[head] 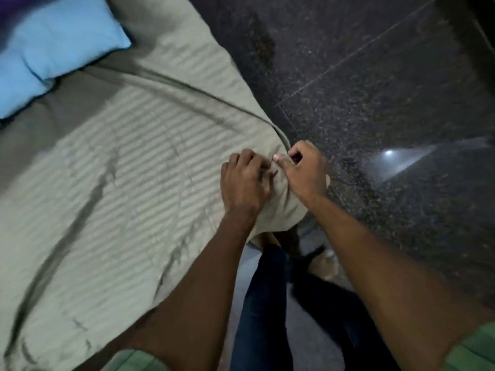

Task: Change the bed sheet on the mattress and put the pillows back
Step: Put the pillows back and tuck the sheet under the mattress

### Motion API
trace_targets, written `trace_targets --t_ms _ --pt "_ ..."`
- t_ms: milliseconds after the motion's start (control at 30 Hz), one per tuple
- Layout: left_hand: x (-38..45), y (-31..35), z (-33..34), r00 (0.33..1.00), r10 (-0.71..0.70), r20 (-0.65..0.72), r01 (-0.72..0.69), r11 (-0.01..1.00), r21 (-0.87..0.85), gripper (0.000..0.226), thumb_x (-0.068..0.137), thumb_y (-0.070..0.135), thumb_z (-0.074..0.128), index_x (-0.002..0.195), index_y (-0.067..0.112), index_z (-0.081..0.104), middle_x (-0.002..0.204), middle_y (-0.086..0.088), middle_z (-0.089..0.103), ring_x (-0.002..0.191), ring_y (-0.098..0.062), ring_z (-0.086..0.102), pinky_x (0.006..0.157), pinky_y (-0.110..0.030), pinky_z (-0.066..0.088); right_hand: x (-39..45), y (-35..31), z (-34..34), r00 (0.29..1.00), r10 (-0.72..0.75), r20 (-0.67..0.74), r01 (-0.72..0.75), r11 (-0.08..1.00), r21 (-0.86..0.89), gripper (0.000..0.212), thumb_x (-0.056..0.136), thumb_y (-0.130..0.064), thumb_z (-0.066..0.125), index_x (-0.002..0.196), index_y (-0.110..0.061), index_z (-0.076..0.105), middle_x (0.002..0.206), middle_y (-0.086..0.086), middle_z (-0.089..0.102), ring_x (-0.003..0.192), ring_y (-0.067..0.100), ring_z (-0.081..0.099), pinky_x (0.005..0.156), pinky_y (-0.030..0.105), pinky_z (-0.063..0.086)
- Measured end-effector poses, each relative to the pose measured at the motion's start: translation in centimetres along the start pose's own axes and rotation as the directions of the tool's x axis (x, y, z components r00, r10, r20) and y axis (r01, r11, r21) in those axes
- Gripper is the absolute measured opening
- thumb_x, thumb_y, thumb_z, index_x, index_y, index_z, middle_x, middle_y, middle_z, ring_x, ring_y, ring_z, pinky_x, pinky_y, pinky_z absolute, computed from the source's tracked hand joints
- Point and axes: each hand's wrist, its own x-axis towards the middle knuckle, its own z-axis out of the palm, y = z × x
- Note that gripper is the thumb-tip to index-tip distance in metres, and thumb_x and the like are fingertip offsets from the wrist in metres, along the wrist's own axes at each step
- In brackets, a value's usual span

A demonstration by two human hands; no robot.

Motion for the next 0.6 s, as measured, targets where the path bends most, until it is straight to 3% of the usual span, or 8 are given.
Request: trace_targets --t_ms 100,200,300,433,567,600 --pt "0.8 1.4 0.7 0.996 -0.086 -0.002 0.086 0.994 0.066 0.018 0.088 0.034 0.062 0.087 0.021 0.075 0.095 0.001 0.064 0.092 -0.026 0.057 0.079 -0.042 0.044 -0.3 0.1 -1.6 0.973 -0.232 -0.011 0.229 0.964 -0.132 0.036 0.087 -0.034 0.077 0.076 -0.027 0.043 0.08 -0.009 0.048 0.081 0.019 0.05 0.08 0.042 0.041" --pt "-0.6 2.7 1.1 0.994 -0.111 -0.017 0.112 0.988 0.104 0.009 0.093 0.03 0.062 0.093 0.023 0.069 0.098 0.002 0.062 0.095 -0.023 0.057 0.083 -0.038 0.04 -0.5 1.4 -2.9 0.916 -0.373 0.146 0.397 0.893 -0.212 0.03 0.092 -0.029 0.072 0.078 -0.024 0.047 0.081 -0.006 0.048 0.081 0.019 0.047 0.077 0.038 0.034" --pt "-3.1 4.6 1.8 0.983 -0.181 -0.031 0.183 0.976 0.116 0.005 0.092 0.027 0.062 0.097 0.027 0.065 0.101 0.005 0.061 0.097 -0.02 0.057 0.087 -0.034 0.036 0.1 3.0 -4.3 0.79 -0.5 0.355 0.587 0.784 -0.203 0.02 0.097 -0.031 0.061 0.083 -0.021 0.052 0.081 0.0 0.054 0.079 0.025 0.051 0.072 0.04 0.038" --pt "-4.2 8.4 3.2 0.943 -0.334 0.006 0.33 0.934 0.138 0.01 0.083 0.028 0.069 0.092 0.028 0.066 0.095 0.004 0.061 0.092 -0.023 0.058 0.082 -0.036 0.036 3.3 3.7 -8.0 0.577 -0.334 0.745 0.564 0.823 -0.069 0.03 0.096 -0.03 0.063 0.073 -0.029 0.043 0.074 -0.001 0.056 0.076 0.025 0.057 0.065 0.044 0.048" --pt "-4.8 11.3 4.3 0.908 -0.419 -0.02 0.416 0.893 0.171 0.011 0.085 0.025 0.065 0.095 0.029 0.064 0.098 0.003 0.057 0.096 -0.025 0.055 0.083 -0.038 0.039 6.9 5.5 -11.1 0.359 -0.071 0.931 0.643 0.741 -0.192 0.039 0.095 -0.036 0.063 0.059 -0.033 0.048 0.072 -0.011 0.057 0.079 0.018 0.061 0.074 0.04 0.053" --pt "-5.0 11.7 4.5 0.887 -0.46 -0.037 0.459 0.873 0.164 0.012 0.087 0.022 0.064 0.097 0.028 0.063 0.1 0.001 0.056 0.098 -0.026 0.054 0.084 -0.04 0.039 7.2 6.3 -11.6 0.34 -0.028 0.94 0.651 0.728 -0.214 0.036 0.093 -0.036 0.063 0.059 -0.035 0.053 0.073 -0.012 0.06 0.079 0.017 0.064 0.076 0.041 0.055"
